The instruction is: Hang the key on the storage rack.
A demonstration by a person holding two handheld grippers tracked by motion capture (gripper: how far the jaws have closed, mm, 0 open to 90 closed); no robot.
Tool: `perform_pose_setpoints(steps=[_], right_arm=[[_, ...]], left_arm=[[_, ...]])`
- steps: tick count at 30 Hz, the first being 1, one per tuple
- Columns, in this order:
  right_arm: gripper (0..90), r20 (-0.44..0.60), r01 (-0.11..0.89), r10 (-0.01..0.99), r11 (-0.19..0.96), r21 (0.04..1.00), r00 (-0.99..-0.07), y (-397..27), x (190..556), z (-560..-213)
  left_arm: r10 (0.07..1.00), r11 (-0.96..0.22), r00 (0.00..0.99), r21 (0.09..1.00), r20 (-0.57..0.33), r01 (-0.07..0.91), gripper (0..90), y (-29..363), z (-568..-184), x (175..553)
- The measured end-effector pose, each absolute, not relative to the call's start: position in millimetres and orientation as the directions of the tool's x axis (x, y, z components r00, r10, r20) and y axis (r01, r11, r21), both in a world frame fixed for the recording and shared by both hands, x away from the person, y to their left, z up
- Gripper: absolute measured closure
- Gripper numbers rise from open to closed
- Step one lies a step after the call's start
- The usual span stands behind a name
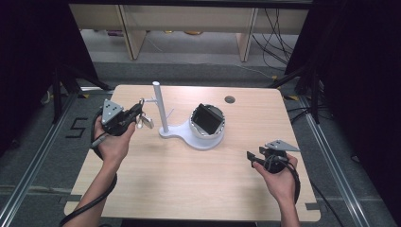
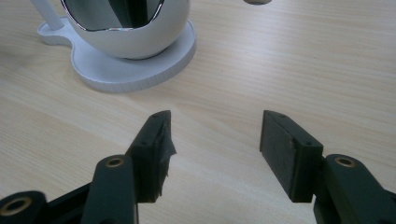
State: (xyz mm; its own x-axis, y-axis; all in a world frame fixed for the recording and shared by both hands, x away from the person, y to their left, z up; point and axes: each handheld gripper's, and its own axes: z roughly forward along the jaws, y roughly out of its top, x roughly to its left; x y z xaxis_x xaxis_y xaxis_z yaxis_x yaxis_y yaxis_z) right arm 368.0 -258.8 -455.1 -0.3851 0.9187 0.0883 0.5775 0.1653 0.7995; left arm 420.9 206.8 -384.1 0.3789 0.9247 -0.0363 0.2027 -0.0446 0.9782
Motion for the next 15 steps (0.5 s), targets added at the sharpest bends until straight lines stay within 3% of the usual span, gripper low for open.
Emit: perform_pose_setpoints(steps=[15], right_arm=[[44.7, 0.084, 0.580, 0.920, 0.169, 0.797, -0.383, -259.1, 368.0, -455.5]], left_arm=[[0.930, -0.073, 0.368, 0.979, -0.001, 0.188, 86.9, 198.6, -384.8, 425.5]])
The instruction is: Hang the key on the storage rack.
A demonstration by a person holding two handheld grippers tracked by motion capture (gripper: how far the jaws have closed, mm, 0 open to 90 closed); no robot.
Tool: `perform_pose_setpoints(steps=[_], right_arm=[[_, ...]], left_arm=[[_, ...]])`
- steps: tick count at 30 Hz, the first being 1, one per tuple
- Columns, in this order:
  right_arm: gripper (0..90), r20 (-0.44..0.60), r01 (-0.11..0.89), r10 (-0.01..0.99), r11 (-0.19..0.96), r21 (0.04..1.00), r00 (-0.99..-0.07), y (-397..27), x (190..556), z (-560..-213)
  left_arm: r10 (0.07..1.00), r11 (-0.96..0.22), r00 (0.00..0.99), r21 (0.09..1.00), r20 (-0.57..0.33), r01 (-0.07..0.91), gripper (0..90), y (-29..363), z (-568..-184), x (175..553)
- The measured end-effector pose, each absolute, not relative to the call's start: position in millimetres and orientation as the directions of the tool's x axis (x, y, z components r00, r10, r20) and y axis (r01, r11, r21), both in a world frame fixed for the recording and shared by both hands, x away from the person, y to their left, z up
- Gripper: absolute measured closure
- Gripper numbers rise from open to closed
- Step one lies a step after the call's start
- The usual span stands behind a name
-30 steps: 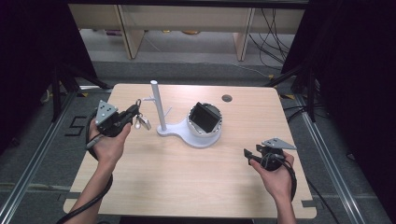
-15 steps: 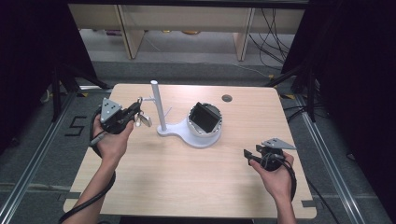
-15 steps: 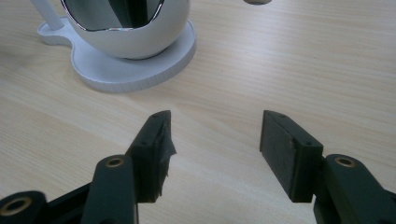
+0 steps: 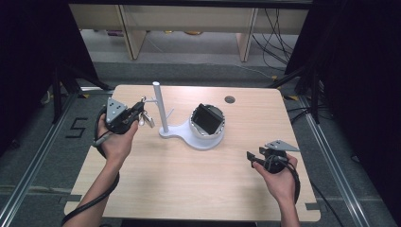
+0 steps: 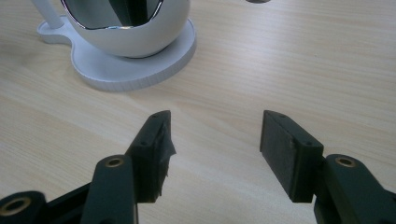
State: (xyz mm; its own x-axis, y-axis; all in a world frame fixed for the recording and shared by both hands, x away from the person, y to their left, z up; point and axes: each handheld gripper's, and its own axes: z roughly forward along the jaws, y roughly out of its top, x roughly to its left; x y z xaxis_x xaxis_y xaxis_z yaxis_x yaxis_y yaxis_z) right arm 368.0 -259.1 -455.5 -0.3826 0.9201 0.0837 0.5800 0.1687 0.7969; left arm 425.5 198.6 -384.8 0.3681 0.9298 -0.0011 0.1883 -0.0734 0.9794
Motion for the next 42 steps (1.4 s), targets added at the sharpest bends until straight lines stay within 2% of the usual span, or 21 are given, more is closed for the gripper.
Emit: perform_pose_setpoints(steps=[1, 2, 7, 11, 12, 27, 42], right_arm=[[44.7, 0.076, 0.580, 0.923, 0.172, 0.796, -0.378, -259.2, 368.4, -455.9], [44.6, 0.111, 0.607, 0.930, 0.135, 0.783, -0.350, -256.4, 365.9, -455.1], [44.5, 0.088, 0.588, 0.918, 0.172, 0.790, -0.386, -258.9, 368.1, -456.0], [44.4, 0.079, 0.578, 0.919, 0.174, 0.797, -0.385, -259.5, 368.7, -456.5], [44.4, 0.117, 0.595, 0.922, 0.137, 0.792, -0.368, -256.7, 367.5, -456.9], [44.4, 0.103, 0.604, 0.925, 0.152, 0.782, -0.366, -257.3, 366.9, -455.5], [44.3, 0.092, 0.591, 0.919, 0.169, 0.789, -0.384, -258.2, 369.5, -456.9]], left_arm=[[0.930, -0.075, 0.367, 0.979, 0.001, 0.188, 86.8, 197.7, -385.7, 425.7], [0.931, -0.076, 0.366, 0.979, 0.002, 0.188, 86.8, 197.0, -386.4, 425.9], [0.934, -0.094, 0.357, 0.978, 0.022, 0.186, 86.8, 193.1, -389.6, 425.8], [0.935, -0.092, 0.355, 0.978, 0.021, 0.186, 86.8, 191.3, -390.3, 426.6], [0.935, -0.094, 0.354, 0.978, 0.022, 0.186, 86.8, 191.4, -390.3, 426.8], [0.939, -0.103, 0.343, 0.979, 0.037, 0.176, 86.6, 187.9, -390.8, 424.8], [0.946, -0.152, 0.309, 0.976, 0.098, 0.157, 86.4, 181.0, -391.1, 422.0]])
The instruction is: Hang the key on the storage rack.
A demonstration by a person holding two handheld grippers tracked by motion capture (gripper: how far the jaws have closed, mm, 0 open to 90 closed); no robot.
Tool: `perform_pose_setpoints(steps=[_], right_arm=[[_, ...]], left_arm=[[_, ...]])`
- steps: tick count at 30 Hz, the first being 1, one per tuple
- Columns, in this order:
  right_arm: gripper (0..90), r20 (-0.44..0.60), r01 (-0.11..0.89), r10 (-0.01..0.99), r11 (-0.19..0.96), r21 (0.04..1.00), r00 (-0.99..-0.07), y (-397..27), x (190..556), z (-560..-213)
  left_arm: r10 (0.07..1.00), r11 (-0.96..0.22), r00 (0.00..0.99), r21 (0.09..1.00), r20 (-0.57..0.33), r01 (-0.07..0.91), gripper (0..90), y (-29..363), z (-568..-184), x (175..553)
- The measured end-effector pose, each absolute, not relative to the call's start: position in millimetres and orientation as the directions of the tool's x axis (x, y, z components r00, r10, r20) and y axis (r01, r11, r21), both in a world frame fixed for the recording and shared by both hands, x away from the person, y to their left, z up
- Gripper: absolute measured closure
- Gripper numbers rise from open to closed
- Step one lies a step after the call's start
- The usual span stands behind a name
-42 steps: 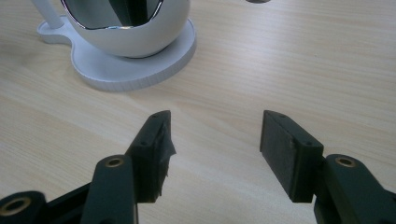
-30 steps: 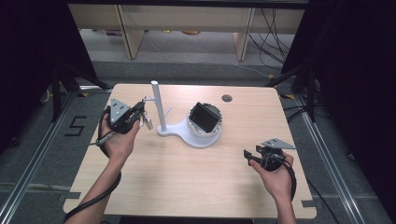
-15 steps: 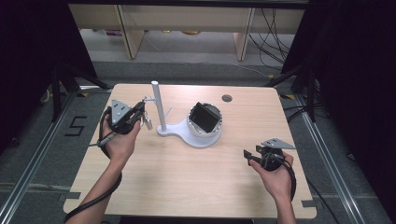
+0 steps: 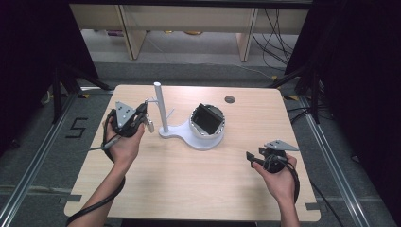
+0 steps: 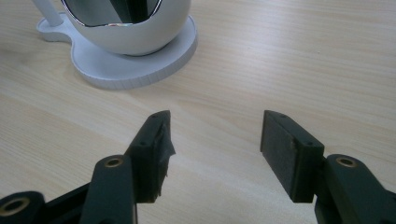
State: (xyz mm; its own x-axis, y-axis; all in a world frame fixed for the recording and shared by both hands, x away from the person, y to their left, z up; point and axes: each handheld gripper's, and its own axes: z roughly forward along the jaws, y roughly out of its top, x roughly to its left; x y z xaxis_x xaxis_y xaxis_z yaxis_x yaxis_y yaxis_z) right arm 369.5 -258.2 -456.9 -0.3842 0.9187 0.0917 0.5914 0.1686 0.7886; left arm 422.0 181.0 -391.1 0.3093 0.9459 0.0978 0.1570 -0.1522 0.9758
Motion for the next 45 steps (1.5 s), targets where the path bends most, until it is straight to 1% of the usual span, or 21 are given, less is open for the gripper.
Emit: perform_pose_setpoints(steps=[5, 8, 11, 14, 16, 18, 20, 22, 26, 27, 28, 35, 36, 37, 38, 39, 40, 41, 45], right_arm=[[44.2, 0.084, 0.594, 0.920, 0.176, 0.785, -0.384, -258.0, 369.2, -456.3], [44.2, 0.071, 0.590, 0.922, 0.183, 0.786, -0.380, -258.8, 369.3, -456.2], [44.2, 0.107, 0.592, 0.914, 0.161, 0.790, -0.391, -258.2, 369.9, -457.5], [44.2, 0.092, 0.582, 0.915, 0.170, 0.796, -0.393, -258.9, 370.3, -457.6], [44.2, 0.079, 0.591, 0.921, 0.178, 0.787, -0.382, -258.7, 369.3, -456.2], [44.2, 0.105, 0.592, 0.915, 0.161, 0.790, -0.389, -258.0, 369.9, -457.6], [44.2, 0.106, 0.592, 0.914, 0.161, 0.790, -0.391, -258.7, 369.9, -457.5], [44.2, 0.101, 0.589, 0.915, 0.164, 0.791, -0.391, -259.4, 370.1, -457.6], [43.9, 0.107, 0.593, 0.915, 0.159, 0.790, -0.389, -259.1, 369.5, -457.2], [43.9, 0.088, 0.586, 0.919, 0.169, 0.793, -0.384, -259.8, 369.1, -456.5], [43.9, 0.090, 0.596, 0.920, 0.170, 0.785, -0.382, -260.4, 368.5, -455.6], [43.9, 0.088, 0.595, 0.922, 0.168, 0.786, -0.376, -263.6, 368.2, -455.1], [43.9, 0.129, 0.620, 0.930, 0.123, 0.775, -0.346, -260.3, 365.8, -454.7], [43.9, 0.114, 0.598, 0.926, 0.135, 0.790, -0.359, -261.1, 367.3, -455.9], [43.8, 0.117, 0.597, 0.926, 0.132, 0.791, -0.360, -260.8, 367.3, -456.0], [43.9, 0.096, 0.583, 0.919, 0.160, 0.797, -0.383, -263.6, 369.0, -456.3], [43.9, 0.092, 0.589, 0.921, 0.163, 0.792, -0.378, -263.3, 368.4, -455.6], [43.9, 0.123, 0.622, 0.929, 0.131, 0.772, -0.348, -260.4, 365.5, -454.1], [43.9, 0.112, 0.615, 0.927, 0.143, 0.776, -0.358, -260.6, 366.0, -454.4]], left_arm=[[0.943, -0.185, 0.305, 0.971, 0.133, 0.150, 85.3, 176.7, -392.8, 422.1], [0.946, -0.178, 0.300, 0.972, 0.127, 0.150, 85.1, 176.0, -393.3, 423.1], [0.945, -0.180, 0.303, 0.972, 0.127, 0.153, 84.5, 175.5, -393.4, 423.9], [0.943, -0.190, 0.305, 0.970, 0.137, 0.152, 83.2, 173.3, -393.9, 424.8], [0.943, -0.187, 0.306, 0.970, 0.133, 0.154, 82.9, 172.6, -394.2, 425.8], [0.942, -0.188, 0.308, 0.970, 0.133, 0.156, 82.5, 172.0, -394.6, 426.8], [0.940, -0.192, 0.312, 0.970, 0.137, 0.152, 81.9, 171.3, -395.1, 427.6], [0.933, -0.182, 0.339, 0.970, 0.119, 0.161, 83.2, 169.6, -397.0, 429.3], [0.925, -0.192, 0.359, 0.968, 0.124, 0.160, 85.7, 161.4, -402.0, 431.2], [0.924, -0.199, 0.360, 0.966, 0.129, 0.163, 86.1, 160.2, -402.6, 432.0], [0.924, -0.194, 0.361, 0.967, 0.124, 0.166, 86.2, 158.8, -403.4, 432.8], [0.923, -0.191, 0.364, 0.968, 0.121, 0.164, 85.6, 157.1, -403.5, 432.3], [0.924, -0.193, 0.362, 0.967, 0.122, 0.166, 85.5, 158.0, -403.2, 431.7], [0.925, -0.188, 0.362, 0.968, 0.118, 0.164, 85.4, 158.7, -403.3, 431.3], [0.924, -0.189, 0.364, 0.968, 0.117, 0.167, 85.3, 159.3, -403.2, 430.7], [0.924, -0.187, 0.364, 0.968, 0.116, 0.166, 85.2, 159.9, -403.2, 430.1], [0.924, -0.184, 0.366, 0.968, 0.112, 0.168, 84.9, 160.4, -403.1, 429.3], [0.923, -0.184, 0.368, 0.968, 0.111, 0.169, 84.7, 161.1, -402.9, 428.3], [0.919, -0.176, 0.382, 0.968, 0.097, 0.177, 83.1, 164.6, -402.6, 423.4]])
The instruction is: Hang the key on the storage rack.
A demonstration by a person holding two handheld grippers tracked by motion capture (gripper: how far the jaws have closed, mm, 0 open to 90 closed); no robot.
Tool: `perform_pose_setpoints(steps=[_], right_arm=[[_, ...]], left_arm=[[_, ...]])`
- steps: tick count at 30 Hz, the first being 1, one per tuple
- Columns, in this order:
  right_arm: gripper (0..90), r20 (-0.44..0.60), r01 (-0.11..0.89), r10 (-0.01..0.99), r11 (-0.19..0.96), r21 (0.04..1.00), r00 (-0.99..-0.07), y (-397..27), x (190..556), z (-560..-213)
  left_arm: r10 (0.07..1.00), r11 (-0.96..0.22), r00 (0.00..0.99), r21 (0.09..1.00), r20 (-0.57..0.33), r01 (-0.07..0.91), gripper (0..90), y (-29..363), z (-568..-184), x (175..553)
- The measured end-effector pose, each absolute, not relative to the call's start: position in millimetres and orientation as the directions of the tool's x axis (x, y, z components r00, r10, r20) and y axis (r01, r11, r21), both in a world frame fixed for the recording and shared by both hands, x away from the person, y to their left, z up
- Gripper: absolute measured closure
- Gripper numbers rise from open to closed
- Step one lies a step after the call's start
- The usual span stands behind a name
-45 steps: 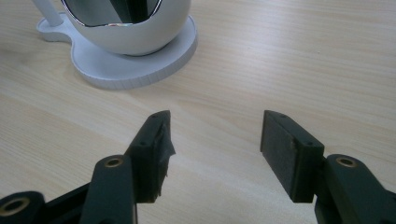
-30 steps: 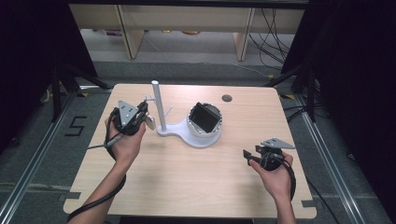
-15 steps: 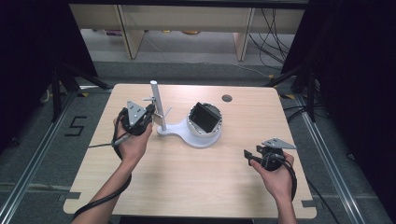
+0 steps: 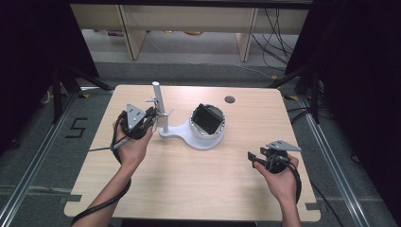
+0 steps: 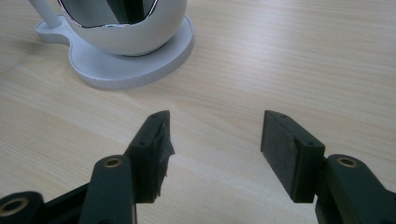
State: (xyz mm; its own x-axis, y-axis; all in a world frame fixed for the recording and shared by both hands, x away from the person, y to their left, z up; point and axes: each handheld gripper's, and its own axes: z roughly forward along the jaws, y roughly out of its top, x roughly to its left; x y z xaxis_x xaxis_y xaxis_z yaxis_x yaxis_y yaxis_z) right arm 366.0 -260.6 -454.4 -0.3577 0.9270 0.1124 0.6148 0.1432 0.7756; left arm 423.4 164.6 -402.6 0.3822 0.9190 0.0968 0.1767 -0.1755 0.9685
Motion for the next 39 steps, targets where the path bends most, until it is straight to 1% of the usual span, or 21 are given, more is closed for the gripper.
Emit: perform_pose_setpoints(steps=[4, 5, 7, 8, 9, 10, 11, 13, 14, 15, 17, 22, 23, 27, 29, 34, 39], right_arm=[[43.9, 0.112, 0.614, 0.928, 0.142, 0.777, -0.357, -260.9, 366.0, -454.6], [43.9, 0.078, 0.591, 0.923, 0.175, 0.787, -0.376, -263.4, 367.5, -454.9], [43.8, 0.081, 0.592, 0.923, 0.173, 0.788, -0.377, -263.2, 367.5, -455.1], [43.8, 0.115, 0.614, 0.926, 0.141, 0.776, -0.359, -260.9, 366.0, -454.8], [43.8, 0.081, 0.592, 0.923, 0.173, 0.787, -0.377, -263.2, 367.5, -455.1], [43.8, 0.112, 0.612, 0.926, 0.144, 0.778, -0.361, -261.1, 366.1, -454.9], [43.8, 0.114, 0.614, 0.927, 0.140, 0.777, -0.357, -260.9, 365.9, -454.9], [43.8, 0.113, 0.613, 0.928, 0.141, 0.777, -0.356, -261.2, 365.8, -454.8], [43.8, 0.095, 0.588, 0.920, 0.161, 0.793, -0.380, -263.7, 368.2, -456.4], [43.8, 0.115, 0.603, 0.927, 0.135, 0.786, -0.357, -261.3, 366.5, -456.2], [43.8, 0.110, 0.612, 0.929, 0.141, 0.778, -0.354, -261.5, 365.9, -455.2], [43.8, 0.116, 0.617, 0.928, 0.139, 0.774, -0.354, -261.9, 365.7, -456.0], [43.8, 0.101, 0.595, 0.920, 0.158, 0.788, -0.378, -264.2, 368.2, -457.9], [43.8, 0.100, 0.596, 0.925, 0.152, 0.788, -0.367, -263.2, 367.7, -459.3], [43.8, 0.081, 0.599, 0.925, 0.172, 0.782, -0.371, -263.8, 367.6, -458.6], [43.7, 0.109, 0.608, 0.921, 0.155, 0.778, -0.374, -262.7, 368.4, -461.6], [43.8, 0.099, 0.608, 0.924, 0.160, 0.778, -0.370, -264.5, 368.7, -464.1]], left_arm=[[0.916, -0.181, 0.391, 0.965, 0.094, 0.192, 81.6, 171.3, -403.1, 417.2], [0.916, -0.180, 0.391, 0.964, 0.092, 0.196, 81.3, 173.2, -403.5, 415.5], [0.914, -0.180, 0.397, 0.962, 0.087, 0.204, 80.9, 176.8, -404.9, 412.3], [0.911, -0.184, 0.403, 0.961, 0.087, 0.209, 81.0, 178.7, -405.9, 410.5], [0.911, -0.185, 0.404, 0.959, 0.086, 0.213, 81.0, 181.0, -407.5, 407.9], [0.910, -0.187, 0.406, 0.958, 0.086, 0.218, 80.8, 182.4, -408.7, 406.3], [0.910, -0.185, 0.407, 0.958, 0.082, 0.221, 80.7, 184.1, -410.7, 404.0], [0.910, -0.186, 0.407, 0.955, 0.079, 0.231, 80.1, 187.7, -415.2, 399.4], [0.912, -0.181, 0.404, 0.954, 0.073, 0.237, 79.8, 190.2, -418.9, 396.4], [0.911, -0.187, 0.404, 0.953, 0.077, 0.239, 79.4, 191.8, -420.4, 395.1], [0.913, -0.189, 0.401, 0.951, 0.078, 0.245, 78.9, 195.0, -424.2, 392.2], [0.914, -0.192, 0.399, 0.948, 0.079, 0.254, 77.1, 206.1, -435.0, 383.4], [0.914, -0.193, 0.397, 0.948, 0.080, 0.253, 76.7, 208.2, -437.0, 381.5], [0.916, -0.186, 0.393, 0.949, 0.073, 0.256, 76.1, 217.8, -445.1, 374.5], [0.918, -0.183, 0.390, 0.949, 0.071, 0.257, 75.6, 222.1, -449.4, 370.5], [0.918, -0.176, 0.391, 0.950, 0.064, 0.258, 73.2, 229.5, -460.3, 362.7], [0.925, -0.158, 0.377, 0.950, 0.047, 0.269, 71.2, 237.6, -472.8, 354.7]])
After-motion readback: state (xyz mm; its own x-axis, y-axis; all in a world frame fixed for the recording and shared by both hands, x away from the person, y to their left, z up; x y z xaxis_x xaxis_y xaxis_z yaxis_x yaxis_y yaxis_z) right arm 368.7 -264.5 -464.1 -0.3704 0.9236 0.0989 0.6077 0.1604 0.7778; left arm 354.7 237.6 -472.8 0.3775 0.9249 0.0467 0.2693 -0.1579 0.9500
